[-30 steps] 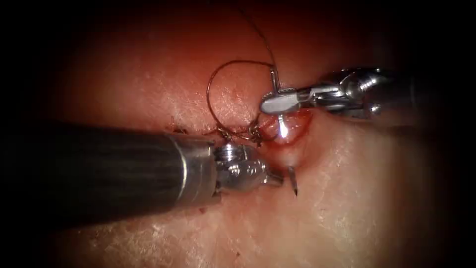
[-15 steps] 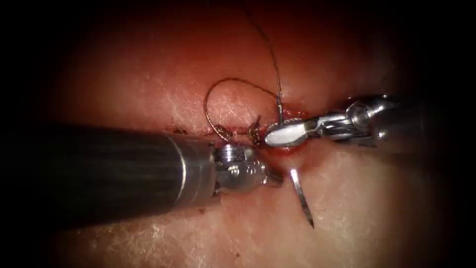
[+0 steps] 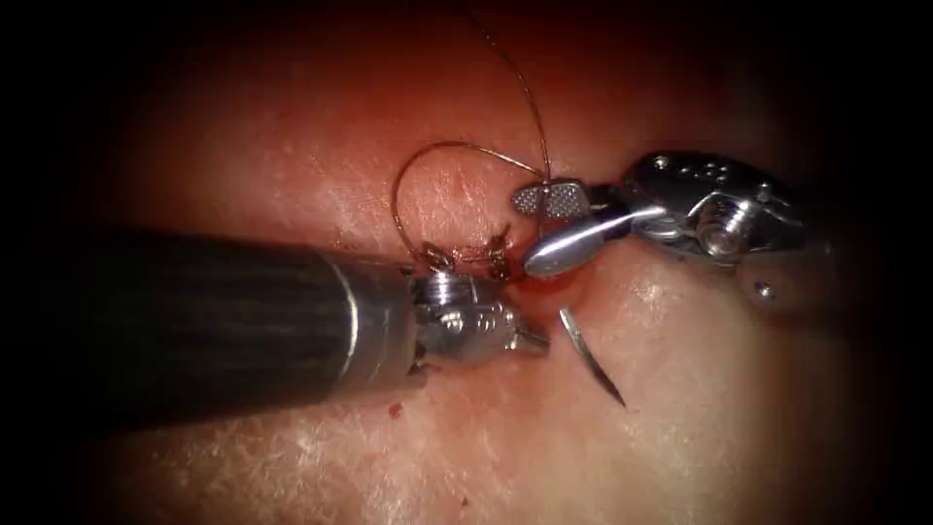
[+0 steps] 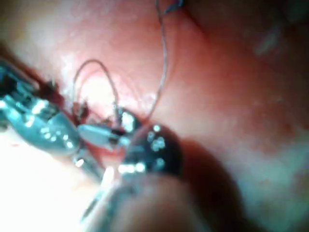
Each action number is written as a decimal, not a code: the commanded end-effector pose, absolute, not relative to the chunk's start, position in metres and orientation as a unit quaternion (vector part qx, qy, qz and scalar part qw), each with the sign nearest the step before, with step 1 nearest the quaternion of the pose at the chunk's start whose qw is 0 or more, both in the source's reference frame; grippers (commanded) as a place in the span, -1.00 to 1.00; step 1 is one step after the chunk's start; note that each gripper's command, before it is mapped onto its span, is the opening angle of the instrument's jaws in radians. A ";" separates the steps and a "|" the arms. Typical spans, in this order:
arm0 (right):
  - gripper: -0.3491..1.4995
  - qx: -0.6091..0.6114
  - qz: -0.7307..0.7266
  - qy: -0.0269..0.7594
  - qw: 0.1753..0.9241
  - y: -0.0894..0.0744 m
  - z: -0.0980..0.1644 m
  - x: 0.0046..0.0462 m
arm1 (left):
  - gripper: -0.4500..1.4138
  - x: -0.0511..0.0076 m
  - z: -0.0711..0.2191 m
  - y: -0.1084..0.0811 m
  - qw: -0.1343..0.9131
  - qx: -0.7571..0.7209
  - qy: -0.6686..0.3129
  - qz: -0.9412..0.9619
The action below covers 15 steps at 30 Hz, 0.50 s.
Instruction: Wound Closure
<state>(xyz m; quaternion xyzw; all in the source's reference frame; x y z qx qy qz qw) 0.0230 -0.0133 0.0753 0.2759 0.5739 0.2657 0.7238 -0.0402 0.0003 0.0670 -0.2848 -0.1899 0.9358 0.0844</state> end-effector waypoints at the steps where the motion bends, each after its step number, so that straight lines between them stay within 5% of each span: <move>1: 0.76 0.267 0.261 0.583 0.722 -0.013 0.076 0.0242 | -1.00 -0.0407 0.068 0.000 0.083 -0.285 -0.191 0.936; 5: 0.63 0.264 0.251 0.587 0.723 -0.013 0.075 0.0245 | -1.00 -0.0407 0.068 0.000 0.083 -0.285 -0.191 0.936; 11: -0.26 0.266 0.241 0.584 0.728 -0.013 0.077 0.0238 | -1.00 -0.0407 0.068 0.000 0.083 -0.285 -0.191 0.936; 12: -0.47 0.266 0.239 0.581 0.731 -0.013 0.077 0.0236 | -1.00 -0.0407 0.068 0.000 0.083 -0.285 -0.191 0.936; 13: -1.00 0.267 0.235 0.576 0.736 -0.013 0.077 0.0231 | -1.00 -0.0407 0.068 0.000 0.083 -0.285 -0.191 0.936; 15: -1.00 0.266 0.232 0.574 0.739 -0.014 0.078 0.0226 | -1.00 -0.0407 0.068 0.000 0.083 -0.285 -0.191 0.935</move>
